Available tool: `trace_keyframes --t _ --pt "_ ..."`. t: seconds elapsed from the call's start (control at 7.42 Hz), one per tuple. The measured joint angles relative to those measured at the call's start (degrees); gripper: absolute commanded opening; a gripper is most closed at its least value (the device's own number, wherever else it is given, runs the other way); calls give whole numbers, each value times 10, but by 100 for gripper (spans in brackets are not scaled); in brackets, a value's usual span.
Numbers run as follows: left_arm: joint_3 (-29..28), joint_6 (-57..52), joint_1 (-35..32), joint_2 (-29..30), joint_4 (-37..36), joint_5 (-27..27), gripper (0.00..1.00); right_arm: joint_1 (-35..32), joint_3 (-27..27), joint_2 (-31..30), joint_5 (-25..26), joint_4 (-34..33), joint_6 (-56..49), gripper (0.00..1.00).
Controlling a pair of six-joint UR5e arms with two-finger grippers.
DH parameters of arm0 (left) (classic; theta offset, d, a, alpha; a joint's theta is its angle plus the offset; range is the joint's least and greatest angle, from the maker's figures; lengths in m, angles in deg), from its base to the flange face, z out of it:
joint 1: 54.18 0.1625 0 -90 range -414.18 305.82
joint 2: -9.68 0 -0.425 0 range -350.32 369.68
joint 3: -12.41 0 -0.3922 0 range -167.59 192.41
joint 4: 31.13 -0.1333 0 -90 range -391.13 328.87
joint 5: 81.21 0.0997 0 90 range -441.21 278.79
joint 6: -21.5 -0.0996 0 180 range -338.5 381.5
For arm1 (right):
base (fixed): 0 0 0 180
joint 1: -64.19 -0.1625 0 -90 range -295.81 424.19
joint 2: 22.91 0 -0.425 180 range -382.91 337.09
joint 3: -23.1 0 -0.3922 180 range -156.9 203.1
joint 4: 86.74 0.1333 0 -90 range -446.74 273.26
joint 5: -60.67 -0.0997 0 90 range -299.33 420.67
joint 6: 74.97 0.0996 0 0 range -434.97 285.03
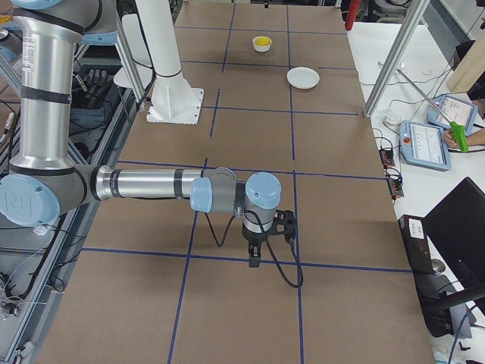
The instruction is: Move lemon from plate to bowl
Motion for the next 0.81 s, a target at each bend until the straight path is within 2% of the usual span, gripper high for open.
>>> trace_keyframes --t 0.81 --pt "-67 -23 -40 8 -15 2 100 0 0 0 0 0 0 100"
